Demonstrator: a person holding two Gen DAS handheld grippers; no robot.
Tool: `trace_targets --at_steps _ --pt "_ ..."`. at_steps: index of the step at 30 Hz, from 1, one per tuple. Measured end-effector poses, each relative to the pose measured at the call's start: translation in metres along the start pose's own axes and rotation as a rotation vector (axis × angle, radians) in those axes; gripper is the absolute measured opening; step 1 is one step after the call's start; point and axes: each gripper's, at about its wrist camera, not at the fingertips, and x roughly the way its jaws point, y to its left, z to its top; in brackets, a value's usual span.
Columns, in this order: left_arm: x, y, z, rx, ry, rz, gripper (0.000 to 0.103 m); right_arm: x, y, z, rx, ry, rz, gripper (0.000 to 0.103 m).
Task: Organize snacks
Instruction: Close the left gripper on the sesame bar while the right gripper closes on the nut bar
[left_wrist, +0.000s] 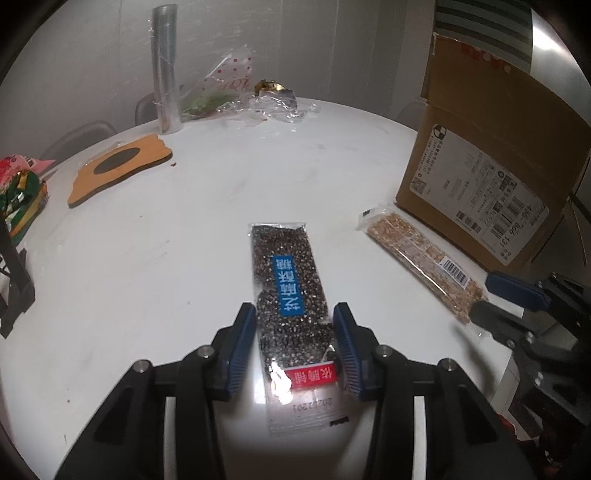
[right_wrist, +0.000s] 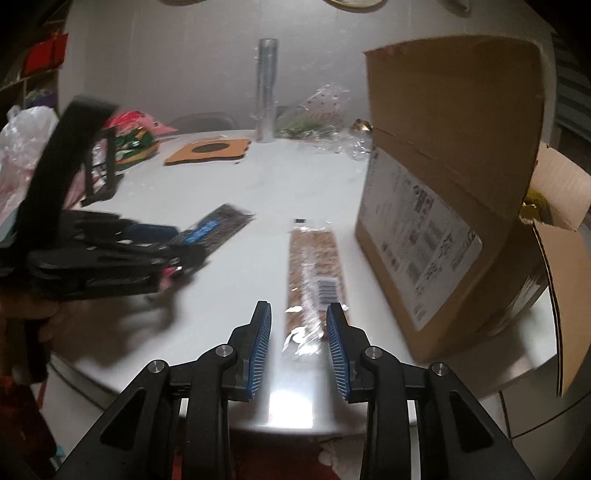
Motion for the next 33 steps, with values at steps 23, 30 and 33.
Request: trace_targets --at_steps 23,30,33 --pt "0.001 0.001 0.000 -0.001 -0.002 -0.009 0.040 0.028 -0.010 0.007 -0.004 0.023 -0.039 0.048" --pt "0.001 0.001 0.000 -0.003 -0.003 -0.010 0.040 0.034 -0.006 0.009 -0.034 0.020 -0.056 0.048" --pt "0.002 0.002 0.000 -0.012 -0.006 -0.008 0.040 0.036 -0.005 0.011 -0.041 0.015 -0.062 0.048"
